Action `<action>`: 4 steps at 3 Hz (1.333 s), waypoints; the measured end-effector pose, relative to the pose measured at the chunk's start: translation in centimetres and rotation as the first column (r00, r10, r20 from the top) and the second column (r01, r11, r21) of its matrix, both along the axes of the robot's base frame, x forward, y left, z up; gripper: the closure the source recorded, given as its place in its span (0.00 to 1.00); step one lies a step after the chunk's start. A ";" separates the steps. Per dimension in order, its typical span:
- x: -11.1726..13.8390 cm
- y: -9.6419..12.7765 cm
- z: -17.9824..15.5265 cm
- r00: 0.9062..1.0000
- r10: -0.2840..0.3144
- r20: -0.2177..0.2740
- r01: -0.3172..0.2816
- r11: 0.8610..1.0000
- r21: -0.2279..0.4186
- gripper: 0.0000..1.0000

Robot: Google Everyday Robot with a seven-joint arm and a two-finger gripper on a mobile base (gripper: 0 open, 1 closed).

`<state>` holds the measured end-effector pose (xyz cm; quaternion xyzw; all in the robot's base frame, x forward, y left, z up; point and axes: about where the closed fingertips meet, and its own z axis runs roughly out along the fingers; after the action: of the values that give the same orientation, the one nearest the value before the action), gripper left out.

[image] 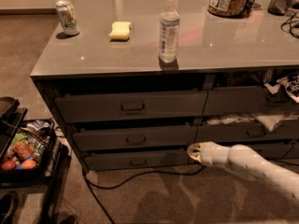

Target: Close middle drawer

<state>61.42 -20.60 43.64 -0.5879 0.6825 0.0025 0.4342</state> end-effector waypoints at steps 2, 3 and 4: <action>-7.4 -4.6 18.0 0.929 -0.205 0.310 0.240 0.967 -0.080 1.00; -12.6 -4.0 25.1 0.858 -0.311 0.409 0.372 0.925 -0.075 1.00; -14.9 -2.8 26.9 0.832 -0.314 0.457 0.400 0.911 -0.104 1.00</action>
Offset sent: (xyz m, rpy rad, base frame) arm -0.2575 -0.0062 0.1899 -0.3116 -0.4394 -0.4386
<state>46.49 -23.45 70.50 -0.4749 0.6644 -0.2757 0.5070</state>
